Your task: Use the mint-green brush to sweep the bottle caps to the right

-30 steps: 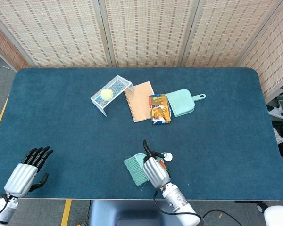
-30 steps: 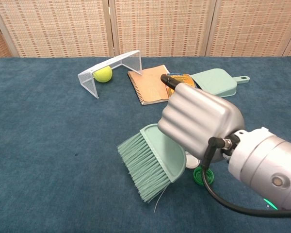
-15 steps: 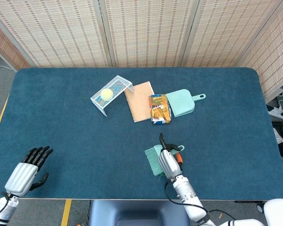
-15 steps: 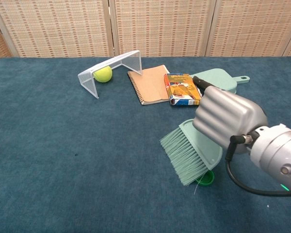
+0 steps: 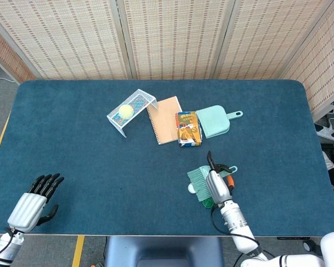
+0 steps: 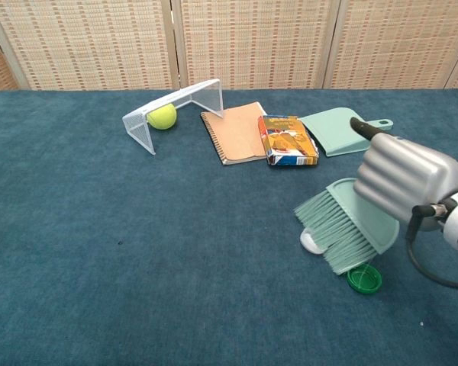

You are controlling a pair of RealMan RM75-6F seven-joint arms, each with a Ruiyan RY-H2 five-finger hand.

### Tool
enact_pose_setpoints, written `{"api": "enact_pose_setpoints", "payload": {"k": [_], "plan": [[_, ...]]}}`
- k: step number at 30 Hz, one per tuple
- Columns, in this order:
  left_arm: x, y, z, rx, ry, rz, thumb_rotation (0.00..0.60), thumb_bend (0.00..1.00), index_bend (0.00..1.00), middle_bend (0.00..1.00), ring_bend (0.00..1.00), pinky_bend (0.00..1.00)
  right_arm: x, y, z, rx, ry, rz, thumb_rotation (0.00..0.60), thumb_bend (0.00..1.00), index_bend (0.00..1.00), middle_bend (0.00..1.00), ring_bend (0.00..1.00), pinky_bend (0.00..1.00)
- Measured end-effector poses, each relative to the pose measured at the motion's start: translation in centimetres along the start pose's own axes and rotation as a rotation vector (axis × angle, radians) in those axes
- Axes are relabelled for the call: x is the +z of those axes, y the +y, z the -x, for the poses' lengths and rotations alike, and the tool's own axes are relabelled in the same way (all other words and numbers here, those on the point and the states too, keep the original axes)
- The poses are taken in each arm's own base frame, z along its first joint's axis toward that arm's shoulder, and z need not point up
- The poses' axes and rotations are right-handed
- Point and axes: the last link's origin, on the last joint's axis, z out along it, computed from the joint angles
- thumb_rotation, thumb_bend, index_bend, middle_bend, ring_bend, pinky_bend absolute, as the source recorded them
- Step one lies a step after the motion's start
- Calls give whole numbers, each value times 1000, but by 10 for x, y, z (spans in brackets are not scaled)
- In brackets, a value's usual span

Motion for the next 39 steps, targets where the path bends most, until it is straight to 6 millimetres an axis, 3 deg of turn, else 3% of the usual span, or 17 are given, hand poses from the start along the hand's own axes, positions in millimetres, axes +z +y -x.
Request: {"api": "enact_pose_setpoints", "payload": {"k": [14,31,39], "plan": [[4,1,7,26,-19,-18,600,454,0,0,0,74,9,5,67,-45,-122,11,600,598,994,873,598,0],[8,5,17,61,-47,-26,600,454,0,0,0,74,-1,42,176,-85,-326,74,600,598,994,873,598,0],[8,7,19,64,-46,-27,600,457,0,0,0,74,-6,60,186,102,-305,117,600,598,994,873,607,0]]}}
